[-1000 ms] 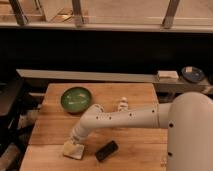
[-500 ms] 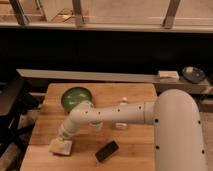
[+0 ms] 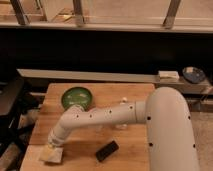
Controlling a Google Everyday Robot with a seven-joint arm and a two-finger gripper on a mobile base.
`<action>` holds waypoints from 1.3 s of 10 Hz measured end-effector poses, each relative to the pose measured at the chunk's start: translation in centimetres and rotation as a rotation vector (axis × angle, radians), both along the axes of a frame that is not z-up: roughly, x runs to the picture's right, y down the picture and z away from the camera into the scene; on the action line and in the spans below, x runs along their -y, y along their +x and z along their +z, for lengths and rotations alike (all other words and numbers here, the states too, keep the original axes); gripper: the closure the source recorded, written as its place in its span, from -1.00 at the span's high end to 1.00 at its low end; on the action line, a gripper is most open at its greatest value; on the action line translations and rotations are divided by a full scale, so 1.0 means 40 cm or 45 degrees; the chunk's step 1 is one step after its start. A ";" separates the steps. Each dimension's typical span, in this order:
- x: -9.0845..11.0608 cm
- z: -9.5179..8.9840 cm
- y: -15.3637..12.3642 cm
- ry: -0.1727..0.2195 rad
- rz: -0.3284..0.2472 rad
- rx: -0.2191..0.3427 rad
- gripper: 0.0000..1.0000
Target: Wipe the white sponge on the table
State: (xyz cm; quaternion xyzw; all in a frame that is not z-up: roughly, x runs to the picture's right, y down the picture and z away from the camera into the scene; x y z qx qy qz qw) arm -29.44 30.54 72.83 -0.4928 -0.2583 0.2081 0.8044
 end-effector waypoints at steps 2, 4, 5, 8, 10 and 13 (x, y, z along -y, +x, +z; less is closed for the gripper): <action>-0.032 -0.015 0.085 -0.050 0.021 -0.118 -1.00; -0.048 -0.018 0.172 -0.096 0.053 -0.229 -1.00; -0.044 -0.012 0.209 -0.111 0.069 -0.270 -1.00; 0.003 0.040 0.257 -0.098 0.051 -0.311 -1.00; 0.031 0.071 0.243 -0.076 0.026 -0.292 -1.00; 0.091 0.123 0.174 -0.028 -0.001 -0.207 -1.00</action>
